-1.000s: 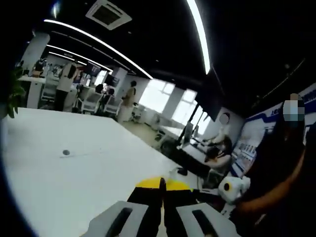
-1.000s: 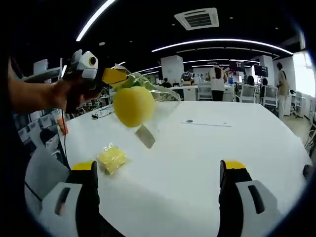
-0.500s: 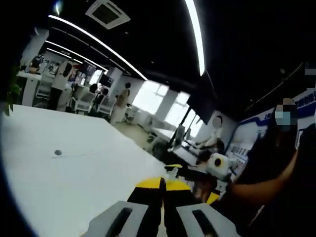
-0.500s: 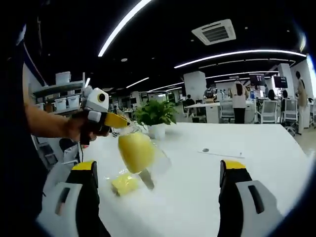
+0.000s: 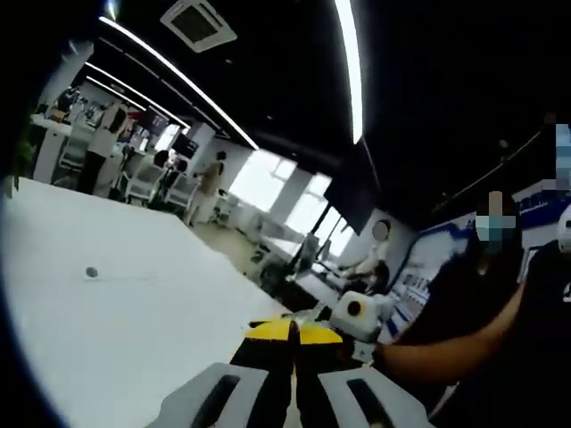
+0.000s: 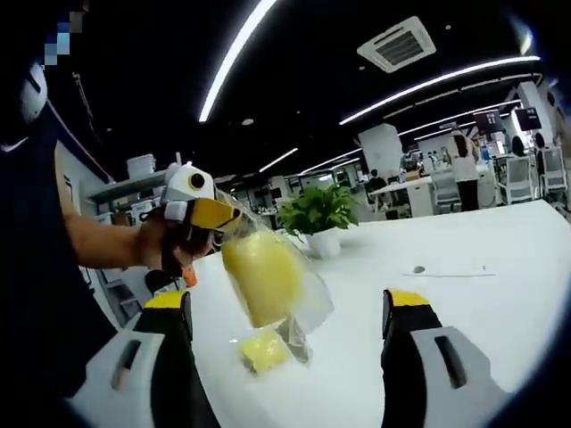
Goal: Compare the silicone blocks by pressing each to a similar depth, holding the contact briefly, and releasing to observe deformation and rebound differences across the visible hardness samples.
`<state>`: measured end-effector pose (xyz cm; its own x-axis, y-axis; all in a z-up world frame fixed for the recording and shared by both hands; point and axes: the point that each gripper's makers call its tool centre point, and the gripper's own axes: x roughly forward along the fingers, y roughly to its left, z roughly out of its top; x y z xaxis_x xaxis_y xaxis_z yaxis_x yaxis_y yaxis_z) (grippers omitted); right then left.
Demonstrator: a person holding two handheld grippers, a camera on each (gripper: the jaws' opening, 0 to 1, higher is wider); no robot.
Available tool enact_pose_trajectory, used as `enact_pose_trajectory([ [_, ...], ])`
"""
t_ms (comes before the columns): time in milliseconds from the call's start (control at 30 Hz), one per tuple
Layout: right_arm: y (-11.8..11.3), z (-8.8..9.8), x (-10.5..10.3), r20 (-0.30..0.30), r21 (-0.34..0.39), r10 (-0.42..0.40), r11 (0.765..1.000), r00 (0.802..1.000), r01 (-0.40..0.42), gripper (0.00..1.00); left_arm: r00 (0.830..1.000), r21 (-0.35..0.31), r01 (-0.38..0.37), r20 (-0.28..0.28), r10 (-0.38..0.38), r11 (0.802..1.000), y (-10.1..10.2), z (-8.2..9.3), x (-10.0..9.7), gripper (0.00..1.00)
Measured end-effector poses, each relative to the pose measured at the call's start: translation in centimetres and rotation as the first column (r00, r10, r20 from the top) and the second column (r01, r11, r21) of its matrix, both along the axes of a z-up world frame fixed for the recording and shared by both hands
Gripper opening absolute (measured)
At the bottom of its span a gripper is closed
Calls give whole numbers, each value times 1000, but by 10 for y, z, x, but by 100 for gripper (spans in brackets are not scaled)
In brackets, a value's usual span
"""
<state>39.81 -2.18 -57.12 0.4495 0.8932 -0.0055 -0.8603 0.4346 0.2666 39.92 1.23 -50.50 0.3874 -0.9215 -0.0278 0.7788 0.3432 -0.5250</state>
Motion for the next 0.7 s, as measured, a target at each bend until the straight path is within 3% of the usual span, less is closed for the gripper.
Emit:
enact_pose_trajectory([
  [133,6,2,-3,12,-4,29,1000,999,-29,70,1000,1,18,-1,-18,1000,-3,2,-5,0],
  [333,11,13,-9,10,70,65,995,998,-65,55,999,-22,30,-12,-30,999,-7,7,-11,0],
  [700,13,22,-13,21,104,98,989,995,-100,41,998,-49,46,-28,-47,998,-13,12,-14,0],
])
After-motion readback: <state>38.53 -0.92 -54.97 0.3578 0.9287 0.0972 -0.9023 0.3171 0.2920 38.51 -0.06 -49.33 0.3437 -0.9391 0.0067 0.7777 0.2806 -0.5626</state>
